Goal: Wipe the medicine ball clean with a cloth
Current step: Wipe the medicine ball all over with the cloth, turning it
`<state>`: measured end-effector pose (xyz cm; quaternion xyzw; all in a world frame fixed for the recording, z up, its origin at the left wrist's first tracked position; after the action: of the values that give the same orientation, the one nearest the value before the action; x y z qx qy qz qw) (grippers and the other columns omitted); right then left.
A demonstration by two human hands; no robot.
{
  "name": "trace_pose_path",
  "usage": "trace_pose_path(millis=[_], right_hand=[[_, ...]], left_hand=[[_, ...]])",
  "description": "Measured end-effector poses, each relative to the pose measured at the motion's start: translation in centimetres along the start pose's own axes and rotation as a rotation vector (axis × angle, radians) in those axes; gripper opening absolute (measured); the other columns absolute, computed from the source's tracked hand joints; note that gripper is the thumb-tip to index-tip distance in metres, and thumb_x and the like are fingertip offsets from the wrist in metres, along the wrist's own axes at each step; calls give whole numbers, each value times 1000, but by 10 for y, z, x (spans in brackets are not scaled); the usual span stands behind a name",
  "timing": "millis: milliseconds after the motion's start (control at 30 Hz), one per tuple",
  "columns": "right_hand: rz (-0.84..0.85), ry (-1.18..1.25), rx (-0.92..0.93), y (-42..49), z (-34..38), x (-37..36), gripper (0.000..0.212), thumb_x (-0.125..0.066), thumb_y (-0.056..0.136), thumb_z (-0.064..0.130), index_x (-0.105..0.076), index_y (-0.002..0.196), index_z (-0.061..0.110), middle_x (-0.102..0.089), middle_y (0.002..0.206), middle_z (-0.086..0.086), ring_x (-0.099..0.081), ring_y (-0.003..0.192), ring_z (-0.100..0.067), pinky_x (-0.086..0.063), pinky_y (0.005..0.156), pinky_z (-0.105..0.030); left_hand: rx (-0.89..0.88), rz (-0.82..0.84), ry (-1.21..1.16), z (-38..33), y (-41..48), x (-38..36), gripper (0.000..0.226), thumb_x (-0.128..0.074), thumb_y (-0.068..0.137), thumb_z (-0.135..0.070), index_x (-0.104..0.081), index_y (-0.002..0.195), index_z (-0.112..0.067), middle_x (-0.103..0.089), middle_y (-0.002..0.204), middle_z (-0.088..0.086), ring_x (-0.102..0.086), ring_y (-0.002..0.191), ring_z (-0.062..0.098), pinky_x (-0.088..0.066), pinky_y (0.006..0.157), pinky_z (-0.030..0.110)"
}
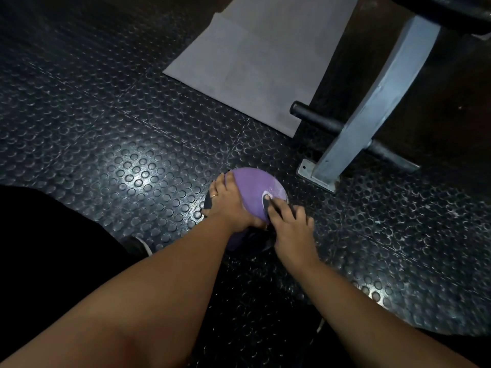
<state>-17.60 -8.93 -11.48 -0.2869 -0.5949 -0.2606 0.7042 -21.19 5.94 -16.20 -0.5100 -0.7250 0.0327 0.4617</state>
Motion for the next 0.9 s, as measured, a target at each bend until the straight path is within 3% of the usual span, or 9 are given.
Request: trace_pose_path(millis=[100, 200, 300, 400, 500, 600, 700, 900], right_hand=[[-39, -43, 14, 8, 0, 3, 76, -61, 76, 10, -34, 145, 29, -34, 147, 7, -42, 104, -28, -39, 80, -41], [53, -37, -80, 43, 0, 4, 70, -55, 85, 14, -27, 146, 32, -19, 150, 8, -32, 112, -25, -36, 89, -41], [122, 23, -112, 76, 4, 6, 61, -51, 87, 10, -36, 141, 31, -18, 149, 9, -30, 117, -26, -35, 94, -46], [161, 14, -80, 80, 10, 5, 70, -58, 84, 10, -30, 145, 31, -14, 151, 13, -29, 119, -24, -36, 93, -46], [82, -4, -32, 53, 15, 7, 77, -63, 83, 18, -24, 148, 30, -14, 153, 18, -30, 120, -23, -36, 90, -42], [-54, 26, 26, 19, 19, 4, 79, -59, 76, 3, -33, 146, 29, -24, 152, 18, -38, 117, -24, -37, 81, -38], [-100, -29, 42, 11, 15, 3, 78, -62, 71, 2, -40, 142, 27, -31, 149, 17, -42, 114, -25, -36, 77, -38], [42, -68, 10, 48, 20, 9, 68, -53, 88, 16, -24, 149, 29, -16, 155, 17, -32, 119, -22, -31, 86, -40]], left_hand=[[-13, -19, -3, 5, 4, 1, 162, -97, 41, -52, 12, 156, -19, 7, 165, 7, 10, 152, 30, -17, 118, 66], [-5, -45, 3, 11, 3, 0, 164, -96, 38, -56, 11, 156, -16, 4, 164, 9, 8, 152, 31, -16, 120, 61], [-6, -36, -9, 14, 0, 0, 167, -96, 36, -57, 13, 157, -15, 7, 165, 8, 10, 152, 30, -14, 121, 59], [7, -30, -31, 15, 4, 2, 165, -95, 39, -57, 12, 157, -15, 6, 165, 9, 10, 152, 30, -13, 122, 59], [8, -30, -31, 12, 9, 6, 163, -93, 40, -60, 10, 157, -14, 4, 165, 10, 8, 152, 30, -11, 122, 57], [18, -30, -40, 11, 11, 6, 159, -94, 45, -54, 10, 157, -15, 4, 165, 11, 9, 152, 31, -12, 121, 61], [17, -33, -36, 11, 10, 3, 157, -94, 45, -54, 10, 157, -17, 4, 165, 11, 8, 152, 33, -16, 117, 67], [46, -40, -59, 16, 9, 3, 164, -93, 37, -58, 10, 157, -15, 5, 165, 9, 9, 152, 32, -13, 121, 61]])
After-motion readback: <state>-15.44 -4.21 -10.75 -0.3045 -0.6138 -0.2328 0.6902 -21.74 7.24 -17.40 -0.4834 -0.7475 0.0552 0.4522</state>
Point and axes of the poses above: each hand's wrist, its own y-axis towards the middle knuckle, its own x-axis out of the back of the hand, z = x × y, the point moved 8 cm from there along y, towards the middle knuckle
